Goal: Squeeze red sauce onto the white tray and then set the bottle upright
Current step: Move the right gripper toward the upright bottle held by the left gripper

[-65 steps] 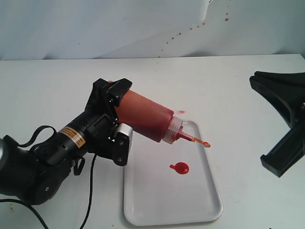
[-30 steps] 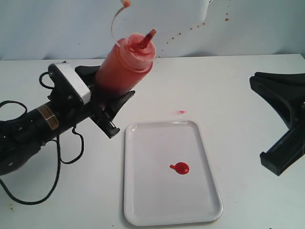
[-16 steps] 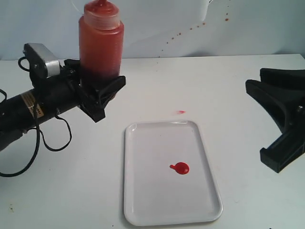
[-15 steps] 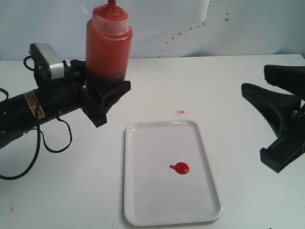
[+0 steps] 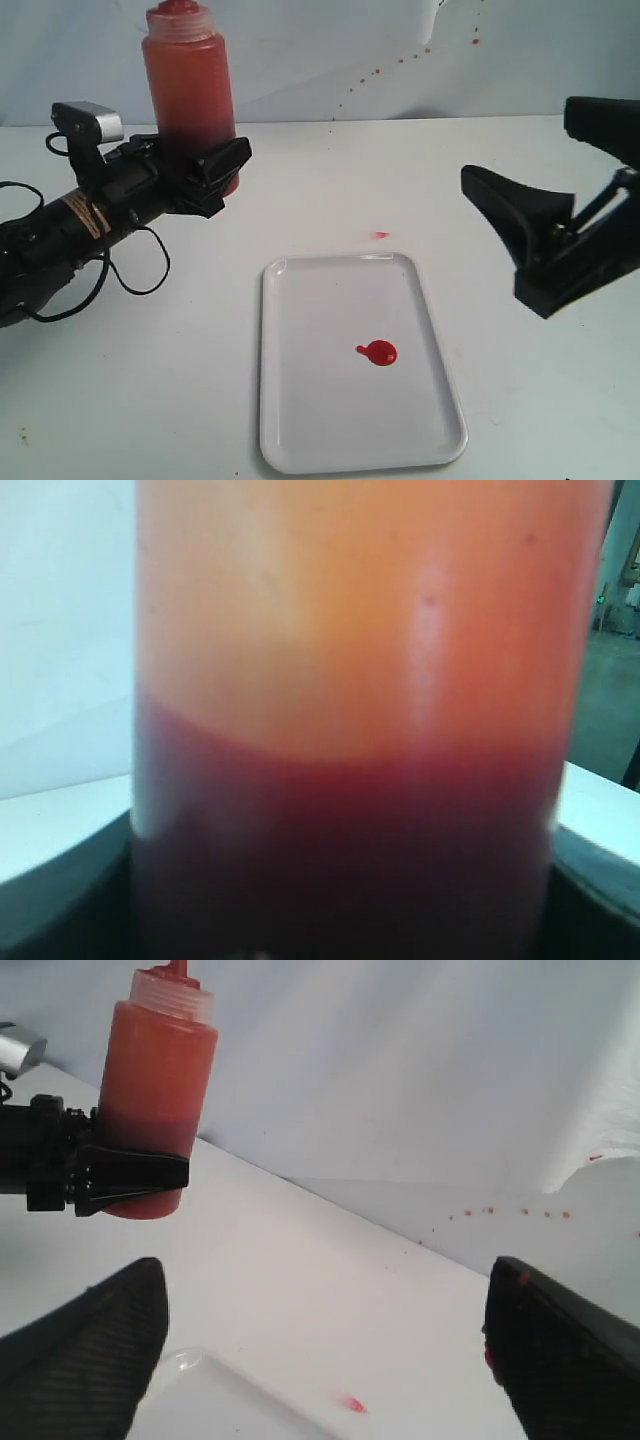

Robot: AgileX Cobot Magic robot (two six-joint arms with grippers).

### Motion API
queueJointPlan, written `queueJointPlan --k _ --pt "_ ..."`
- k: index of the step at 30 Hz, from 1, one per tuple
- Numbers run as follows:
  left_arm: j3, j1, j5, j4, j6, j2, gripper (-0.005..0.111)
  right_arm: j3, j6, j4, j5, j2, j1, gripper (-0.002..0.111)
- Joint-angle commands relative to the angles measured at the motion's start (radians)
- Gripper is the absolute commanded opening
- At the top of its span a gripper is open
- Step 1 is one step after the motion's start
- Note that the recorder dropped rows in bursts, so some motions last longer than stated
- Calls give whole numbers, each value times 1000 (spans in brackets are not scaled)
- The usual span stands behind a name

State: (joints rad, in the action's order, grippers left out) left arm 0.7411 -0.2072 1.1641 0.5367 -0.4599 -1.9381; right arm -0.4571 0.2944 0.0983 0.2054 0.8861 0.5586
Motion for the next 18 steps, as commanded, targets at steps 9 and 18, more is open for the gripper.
queueJointPlan --k 9,18 --pt "44 0 57 -32 131 -86 0 -84 -313 -341 575 595 1 79" --pt "44 0 57 -25 163 -88 0 -384 -545 -493 659 939 1 79"
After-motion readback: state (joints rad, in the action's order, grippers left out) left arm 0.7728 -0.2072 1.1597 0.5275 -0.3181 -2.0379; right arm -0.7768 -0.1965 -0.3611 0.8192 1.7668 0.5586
